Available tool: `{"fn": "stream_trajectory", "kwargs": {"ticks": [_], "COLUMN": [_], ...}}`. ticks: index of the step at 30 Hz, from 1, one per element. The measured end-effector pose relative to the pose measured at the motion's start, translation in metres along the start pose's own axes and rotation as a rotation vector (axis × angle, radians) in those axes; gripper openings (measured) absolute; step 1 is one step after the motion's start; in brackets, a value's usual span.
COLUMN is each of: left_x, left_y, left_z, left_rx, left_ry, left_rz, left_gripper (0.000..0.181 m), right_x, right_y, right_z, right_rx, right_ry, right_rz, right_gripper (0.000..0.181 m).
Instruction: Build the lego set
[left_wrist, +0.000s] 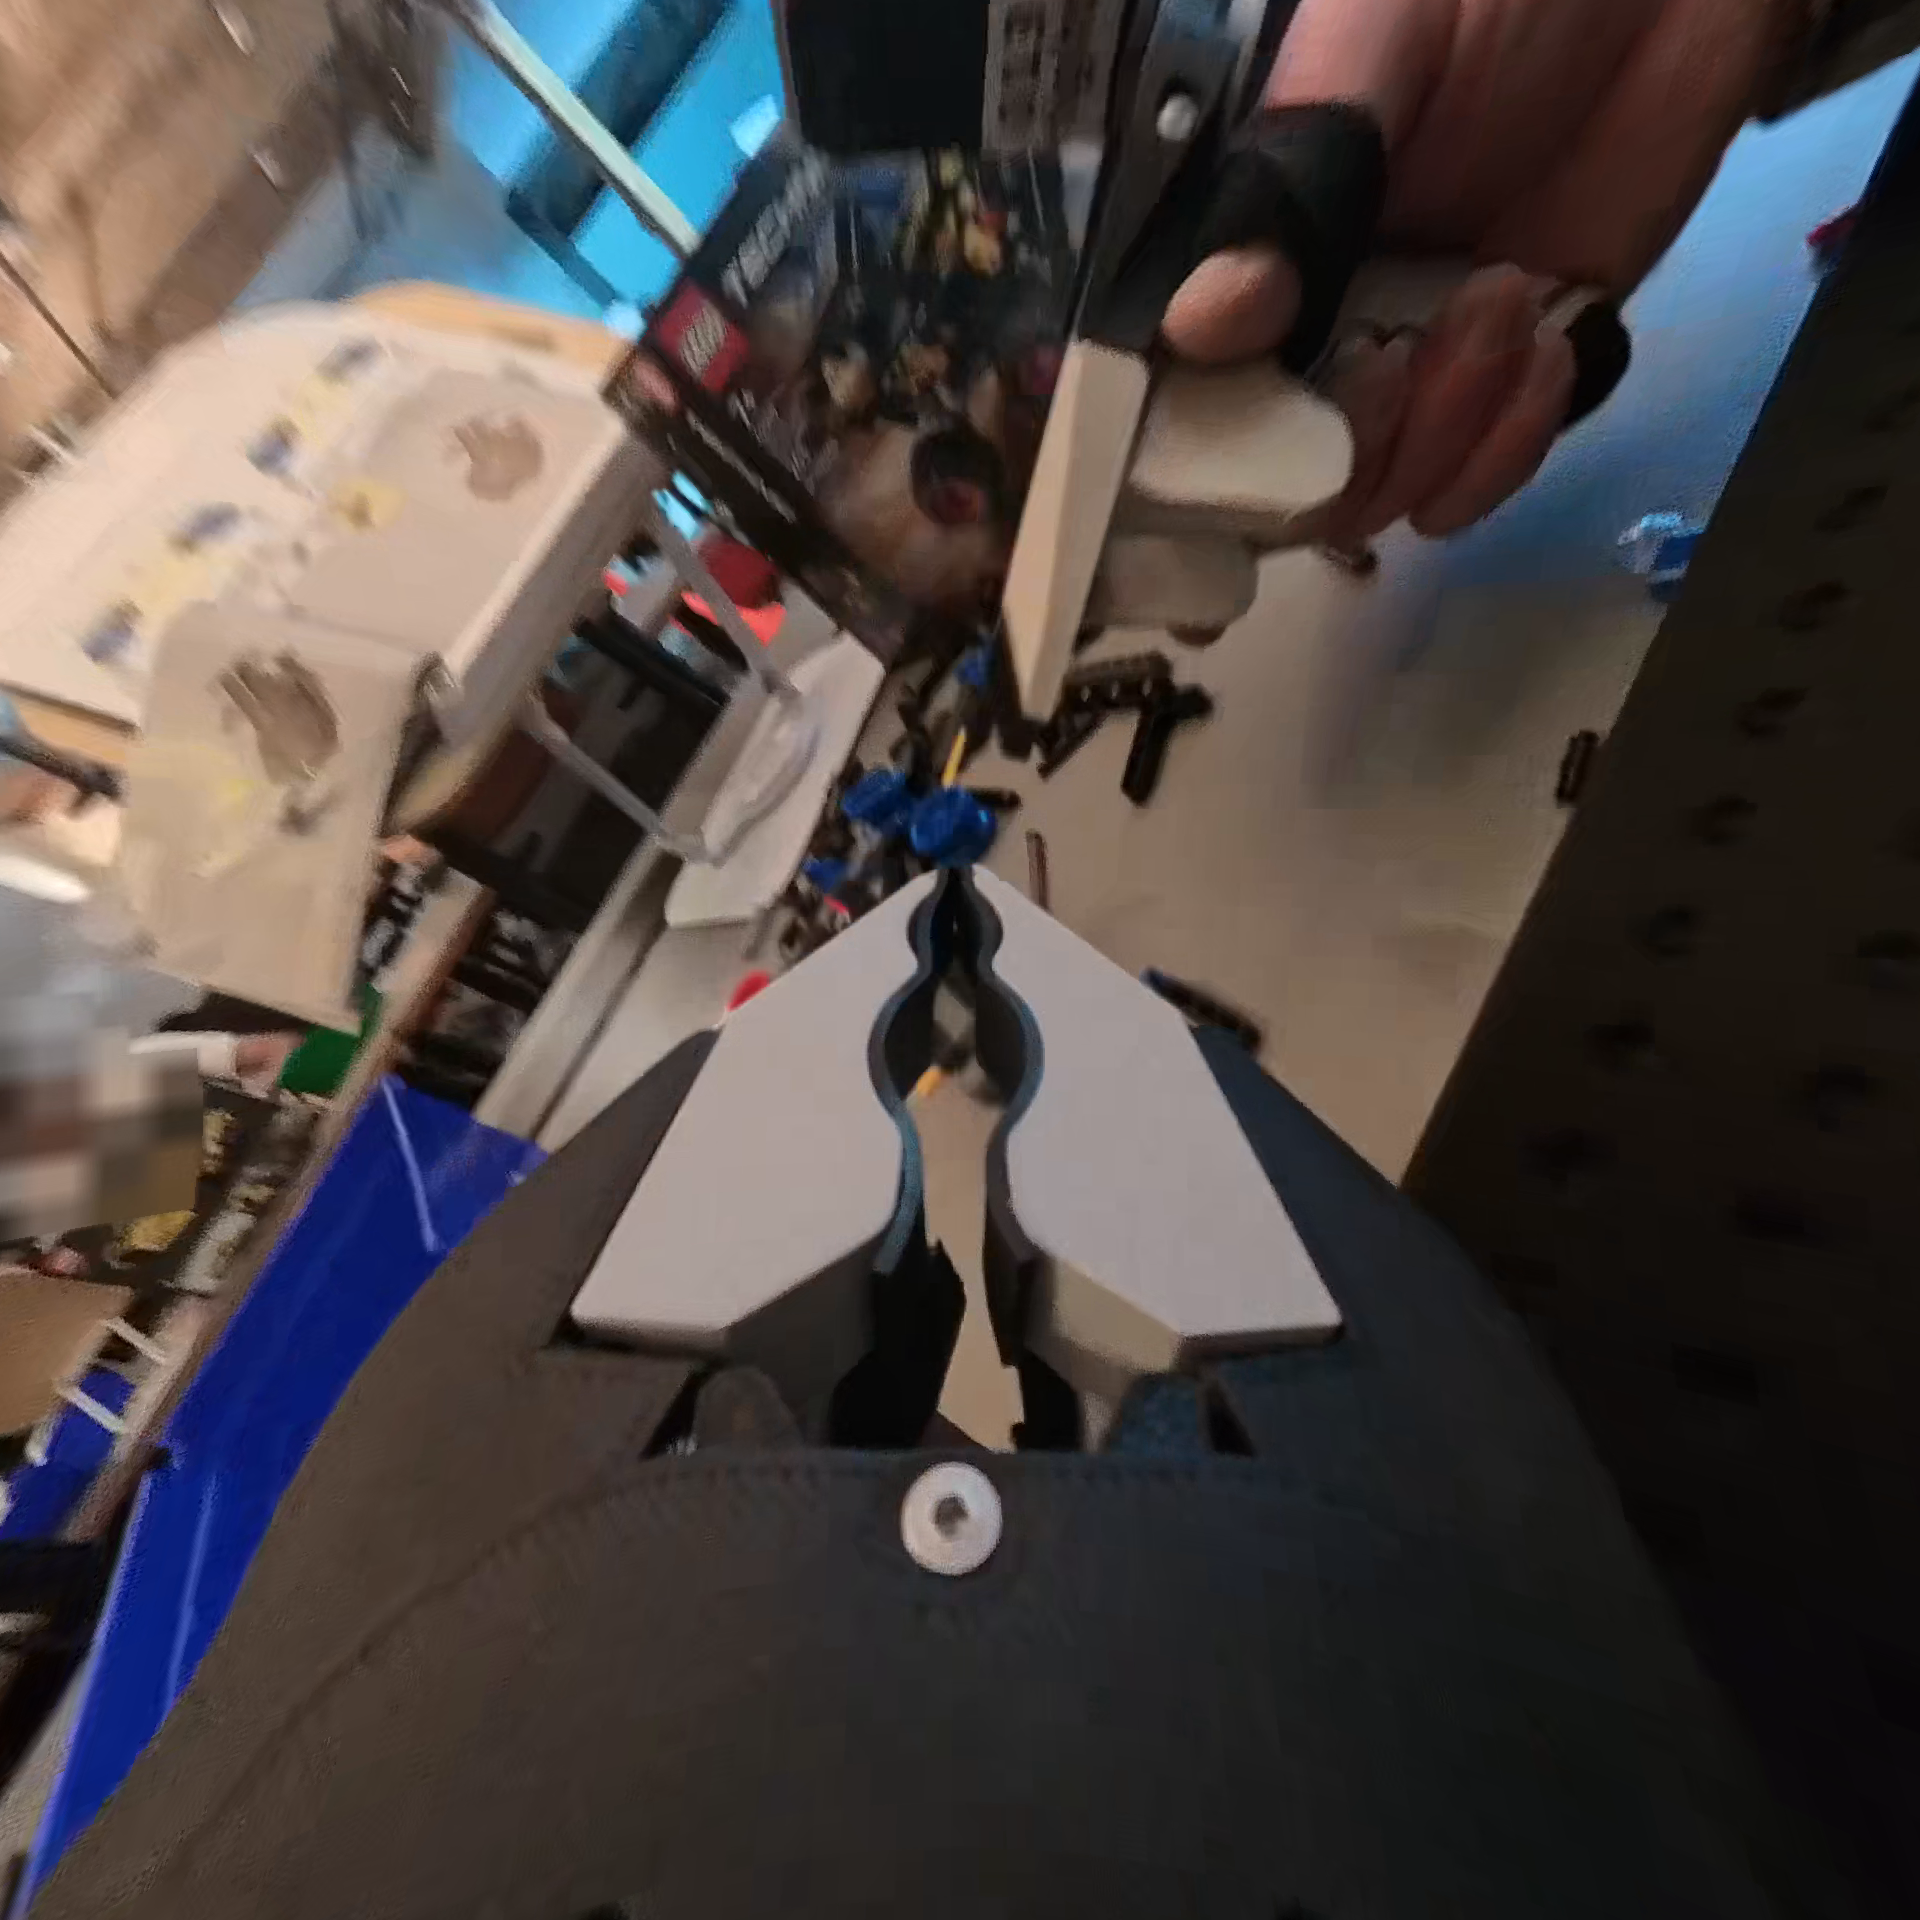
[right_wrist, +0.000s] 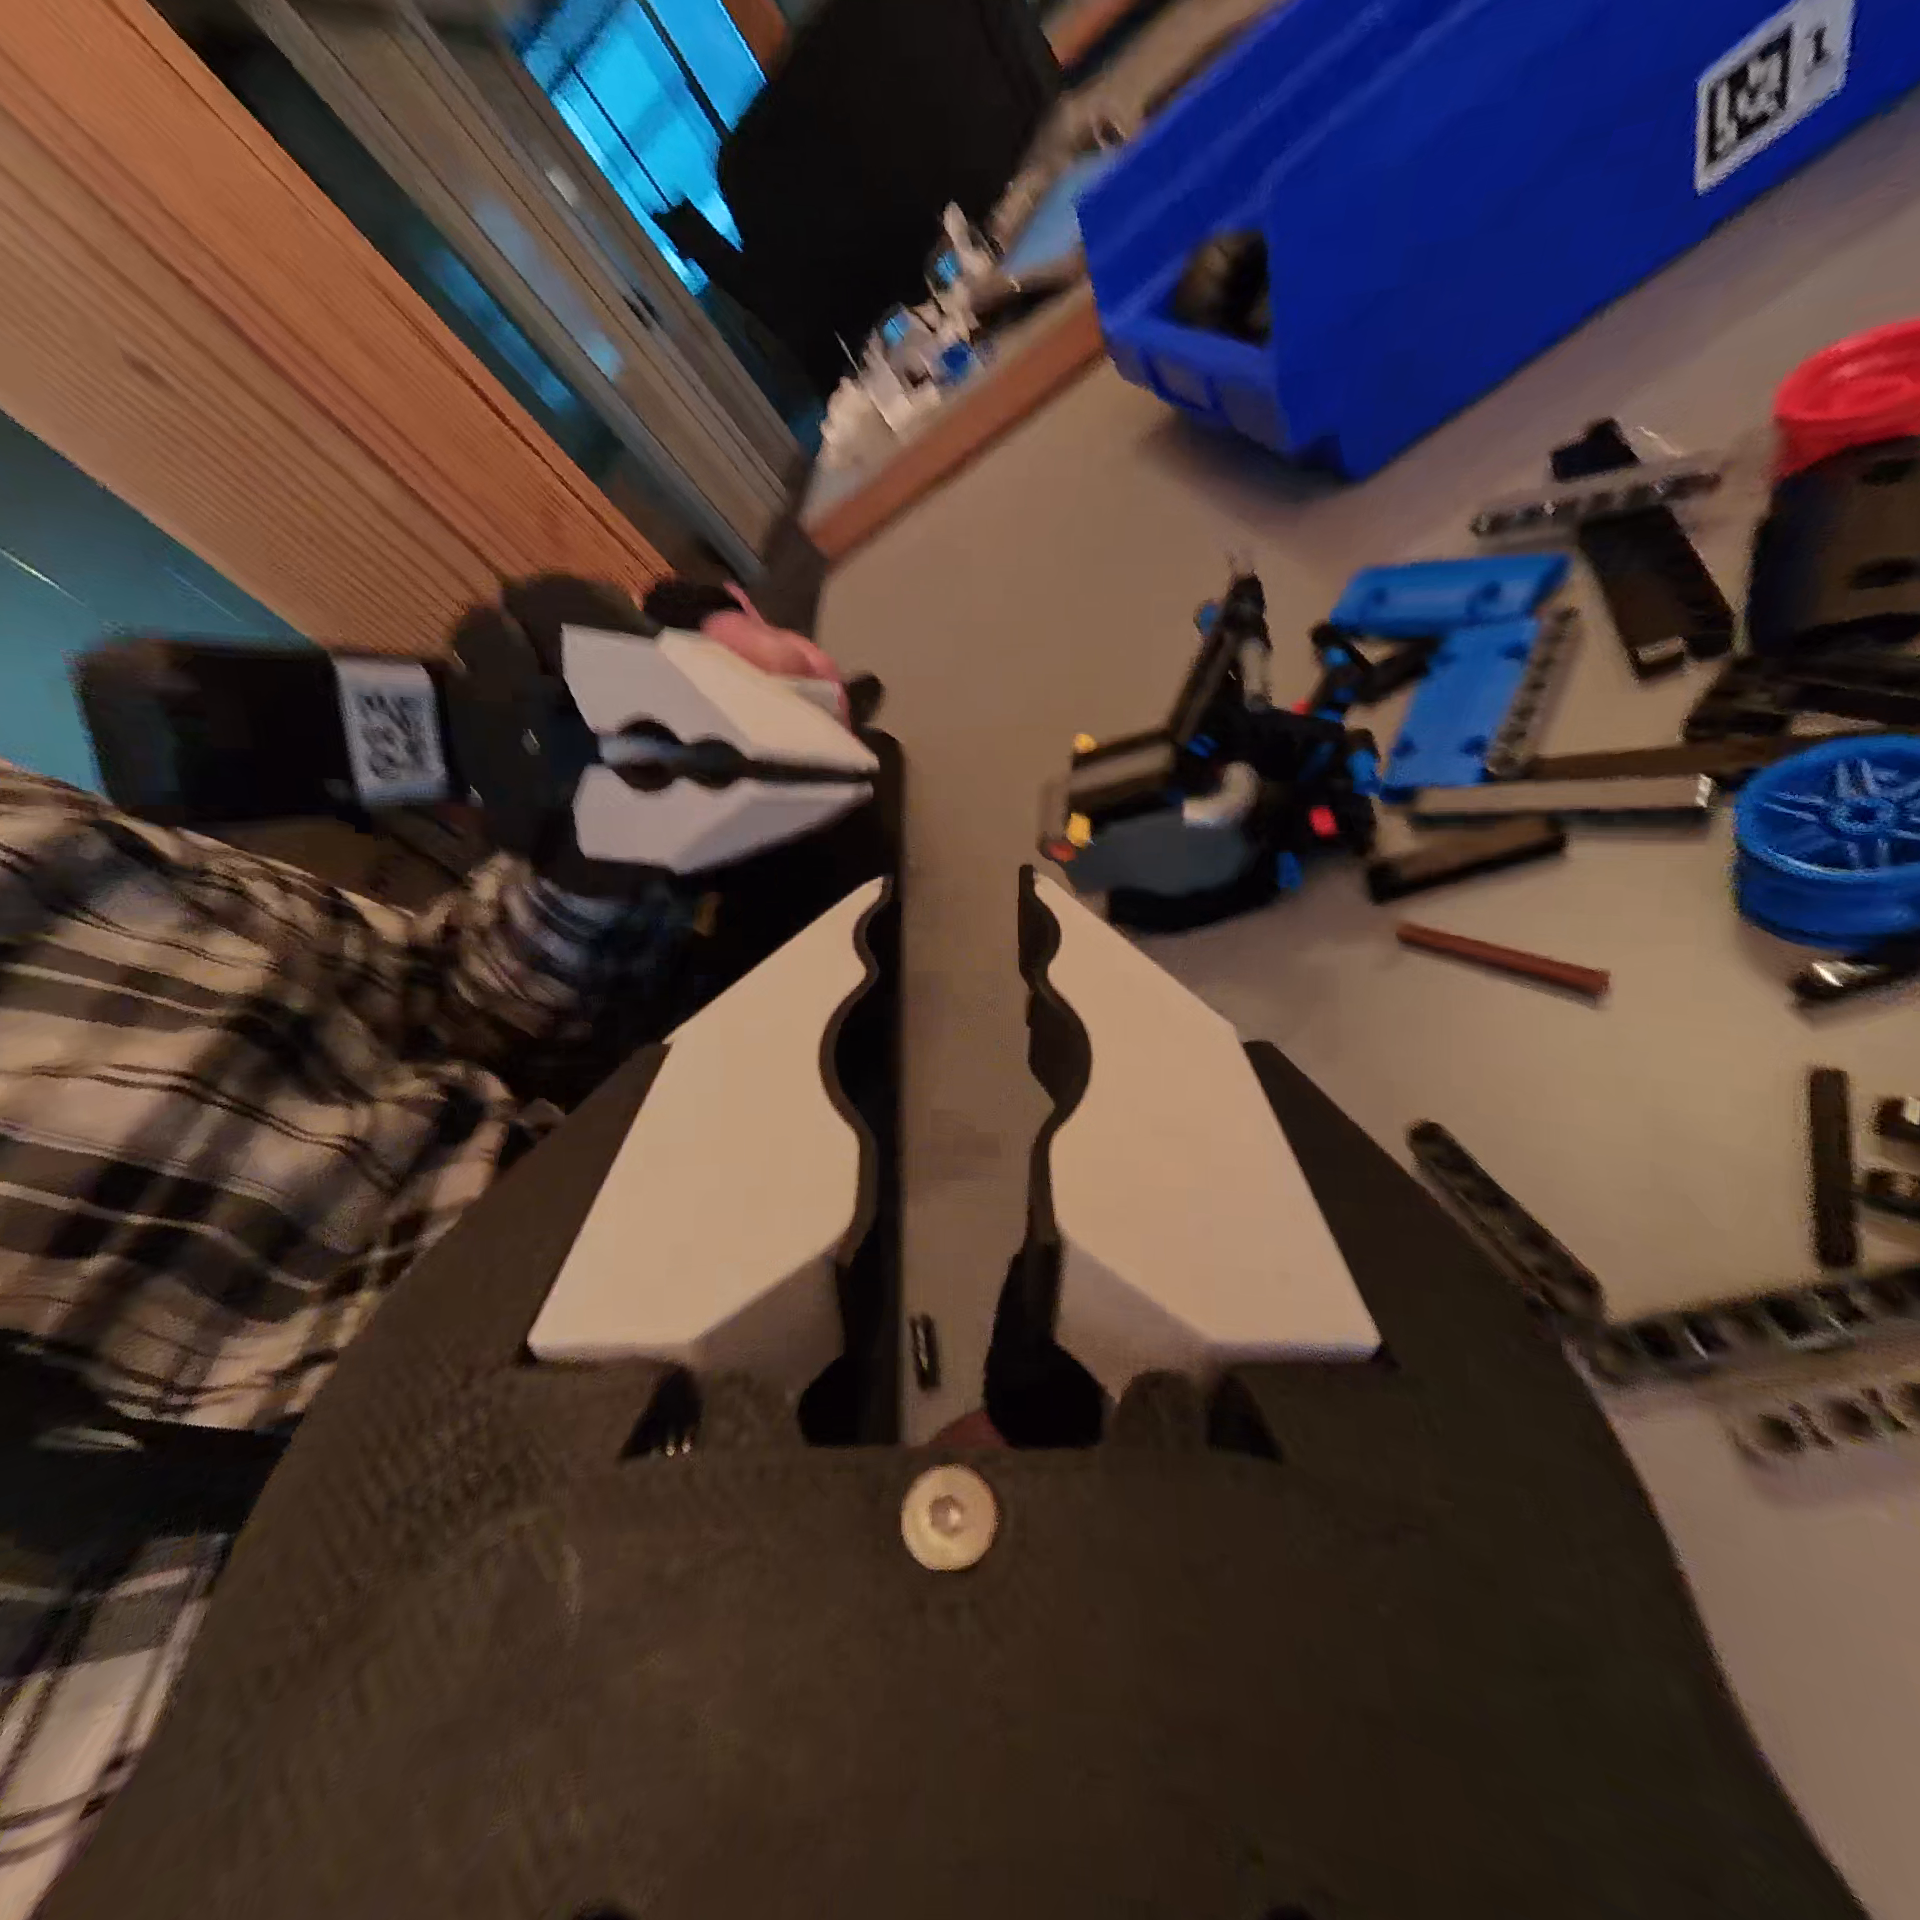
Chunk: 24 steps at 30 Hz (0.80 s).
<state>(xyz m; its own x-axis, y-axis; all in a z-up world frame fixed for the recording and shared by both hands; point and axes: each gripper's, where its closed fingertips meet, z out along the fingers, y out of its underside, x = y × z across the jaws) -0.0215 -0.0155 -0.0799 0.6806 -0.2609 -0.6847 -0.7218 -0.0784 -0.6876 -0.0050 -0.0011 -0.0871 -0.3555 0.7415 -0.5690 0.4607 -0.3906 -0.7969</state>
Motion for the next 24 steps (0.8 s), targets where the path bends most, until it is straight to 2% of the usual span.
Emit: {"fn": "stream_trajectory", "kwargs": {"ticks": [3,5,7,9,14,15,18,21,24], "left_x": [0.005,0.025,0.048,0.056,0.066,0.07,0.071,0.063,0.048], "left_y": [0.023,0.035,0.043,0.053,0.053,0.055,0.054,0.055,0.029], "left_z": [-0.005,-0.006,-0.003,0.005,0.017,0.018,0.022,0.026,0.023], "left_rx": [-0.1,-0.166,-0.222,-0.29,-0.357,-0.373,-0.381,-0.36,-0.188], "left_ry": [0.094,0.226,0.333,0.349,0.443,0.464,0.48,0.412,0.356], "left_rz": [-0.081,-0.157,-0.161,-0.122,-0.188,-0.177,-0.181,-0.166,-0.231], "left_gripper": [0.002,0.012,0.018,0.02,0.024,0.014,0.009,0.008,0.008], "right_x": [0.013,0.016,0.022,0.023,0.027,0.026,0.027,0.024,0.012], "right_y": [0.017,0.025,0.033,0.036,0.04,0.041,0.044,0.042,0.027], "right_z": [0.004,0.009,0.012,0.015,0.014,0.014,0.015,0.012,0.008], "right_rx": [-0.109,-0.175,-0.241,-0.257,-0.267,-0.267,-0.276,-0.255,-0.151], "right_ry": [0.1,0.128,0.177,0.181,0.199,0.196,0.197,0.177,0.077], "right_rz": [-0.08,-0.126,-0.191,-0.204,-0.206,-0.204,-0.206,-0.173,-0.052], "right_gripper": [0.024,0.025,0.025,0.024,0.024,0.024,0.024,0.024,0.024]}}
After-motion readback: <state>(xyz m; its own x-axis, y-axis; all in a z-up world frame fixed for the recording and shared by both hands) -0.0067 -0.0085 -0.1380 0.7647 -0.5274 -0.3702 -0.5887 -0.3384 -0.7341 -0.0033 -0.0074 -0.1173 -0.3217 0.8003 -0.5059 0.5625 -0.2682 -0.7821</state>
